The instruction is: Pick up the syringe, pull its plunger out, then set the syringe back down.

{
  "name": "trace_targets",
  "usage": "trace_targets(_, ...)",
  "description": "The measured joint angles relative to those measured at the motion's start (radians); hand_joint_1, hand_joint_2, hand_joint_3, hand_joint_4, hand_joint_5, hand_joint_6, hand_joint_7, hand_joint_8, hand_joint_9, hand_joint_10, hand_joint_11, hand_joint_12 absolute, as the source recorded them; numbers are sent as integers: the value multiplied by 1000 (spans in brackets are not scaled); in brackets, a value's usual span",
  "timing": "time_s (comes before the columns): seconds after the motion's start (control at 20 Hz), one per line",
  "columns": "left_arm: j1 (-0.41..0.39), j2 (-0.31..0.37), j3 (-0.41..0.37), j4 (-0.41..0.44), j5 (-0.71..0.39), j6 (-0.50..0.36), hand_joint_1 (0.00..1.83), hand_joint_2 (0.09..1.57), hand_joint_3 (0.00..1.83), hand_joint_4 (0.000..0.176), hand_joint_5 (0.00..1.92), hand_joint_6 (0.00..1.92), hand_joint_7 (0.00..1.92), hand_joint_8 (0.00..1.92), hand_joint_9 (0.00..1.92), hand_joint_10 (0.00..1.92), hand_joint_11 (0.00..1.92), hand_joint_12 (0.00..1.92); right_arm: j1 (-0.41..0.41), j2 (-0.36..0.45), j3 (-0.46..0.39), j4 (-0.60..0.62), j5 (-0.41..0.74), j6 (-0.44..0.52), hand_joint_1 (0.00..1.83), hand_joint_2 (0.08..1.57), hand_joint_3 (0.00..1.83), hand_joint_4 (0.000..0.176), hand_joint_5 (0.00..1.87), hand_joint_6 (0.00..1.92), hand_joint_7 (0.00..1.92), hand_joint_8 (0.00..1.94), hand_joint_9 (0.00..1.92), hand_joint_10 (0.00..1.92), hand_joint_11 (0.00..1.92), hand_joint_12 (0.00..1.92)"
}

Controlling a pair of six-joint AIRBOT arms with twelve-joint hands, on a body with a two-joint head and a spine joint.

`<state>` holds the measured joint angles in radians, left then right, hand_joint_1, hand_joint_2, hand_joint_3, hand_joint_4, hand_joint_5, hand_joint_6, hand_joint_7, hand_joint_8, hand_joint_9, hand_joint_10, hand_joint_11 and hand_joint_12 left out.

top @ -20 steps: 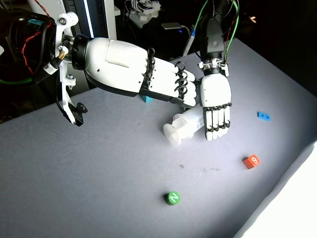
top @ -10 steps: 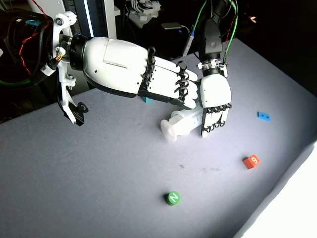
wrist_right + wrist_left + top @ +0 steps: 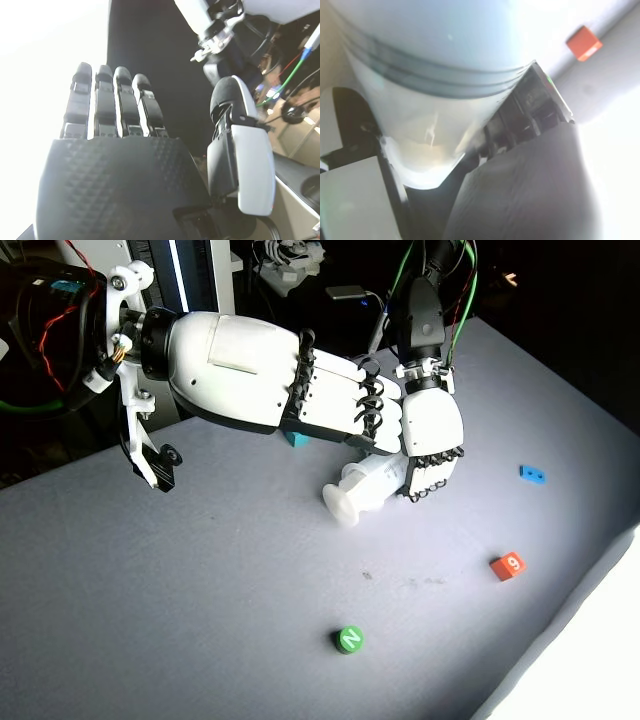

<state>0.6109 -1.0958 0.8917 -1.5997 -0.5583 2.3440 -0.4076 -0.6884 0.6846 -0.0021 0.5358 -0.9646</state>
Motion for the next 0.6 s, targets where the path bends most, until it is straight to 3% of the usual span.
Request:
trace_targets(0.15, -52, 48, -27, -14, 4, 15, 1372, 1118, 0, 0, 979, 938, 918, 1057, 884, 1268, 787, 1272, 0, -4, 1, 97, 5, -2, 270, 1195, 0, 0, 52, 2, 92, 1, 95, 3, 0, 247)
trace_targets(0.4, -100, 93, -54, -36, 5, 20, 1366, 1134, 3, 0, 956, 993, 880, 1093, 842, 1328, 755, 1313, 0, -6, 1, 160, 6, -1, 307, 1186, 0, 0, 71, 5, 113, 4, 107, 5, 0, 240)
trace_targets(0.6, -177, 113, -72, -97, 22, 103, 1365, 1141, 1, 0, 979, 901, 848, 1179, 830, 1356, 745, 1350, 22, -31, 8, 223, -5, -1, 381, 1167, 0, 0, 70, 0, 108, 0, 102, 3, 0, 247)
